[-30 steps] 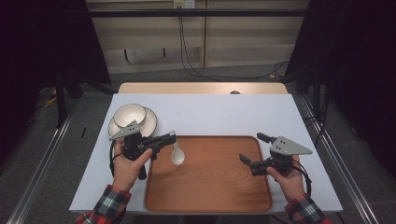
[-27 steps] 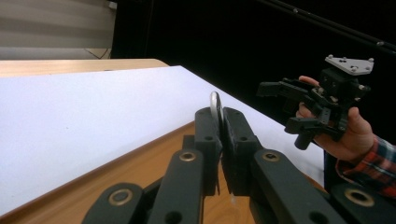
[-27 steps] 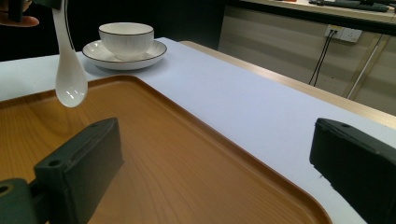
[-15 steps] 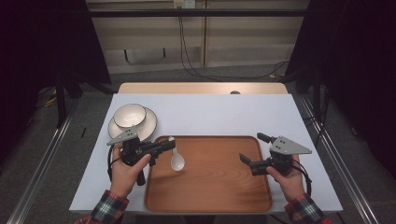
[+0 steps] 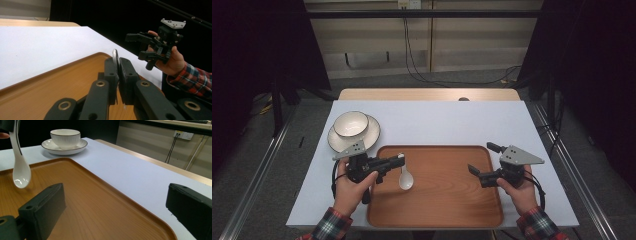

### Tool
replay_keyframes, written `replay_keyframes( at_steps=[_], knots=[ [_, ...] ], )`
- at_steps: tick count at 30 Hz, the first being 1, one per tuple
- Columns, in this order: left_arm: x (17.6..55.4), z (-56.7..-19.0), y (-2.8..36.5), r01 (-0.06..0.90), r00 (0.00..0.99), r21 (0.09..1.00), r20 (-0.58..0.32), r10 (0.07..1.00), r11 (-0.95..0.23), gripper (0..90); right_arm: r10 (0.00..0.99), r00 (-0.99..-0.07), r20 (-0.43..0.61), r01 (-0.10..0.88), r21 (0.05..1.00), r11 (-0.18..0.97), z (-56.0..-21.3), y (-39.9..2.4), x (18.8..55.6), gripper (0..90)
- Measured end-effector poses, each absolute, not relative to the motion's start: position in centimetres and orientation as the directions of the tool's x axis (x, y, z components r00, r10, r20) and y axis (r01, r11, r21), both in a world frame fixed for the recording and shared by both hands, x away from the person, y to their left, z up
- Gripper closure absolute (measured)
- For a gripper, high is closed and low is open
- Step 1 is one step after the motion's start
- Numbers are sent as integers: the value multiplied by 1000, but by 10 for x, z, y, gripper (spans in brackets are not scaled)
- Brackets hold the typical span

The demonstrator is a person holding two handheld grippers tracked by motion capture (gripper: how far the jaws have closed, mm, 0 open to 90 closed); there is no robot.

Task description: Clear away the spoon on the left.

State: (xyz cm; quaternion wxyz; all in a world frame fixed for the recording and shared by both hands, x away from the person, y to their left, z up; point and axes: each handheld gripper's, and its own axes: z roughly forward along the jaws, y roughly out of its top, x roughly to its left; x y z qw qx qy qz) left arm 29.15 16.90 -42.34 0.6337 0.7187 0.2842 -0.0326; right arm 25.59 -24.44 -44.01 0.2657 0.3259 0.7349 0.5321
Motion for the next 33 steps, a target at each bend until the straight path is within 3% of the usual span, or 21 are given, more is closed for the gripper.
replay_keyframes(
  at_steps=[33],
  knots=[
    [287,-440,163,471,844,880,-430,321,-59,848,755,-653,-63,185,953,239,-439,-238,258,21]
  ],
)
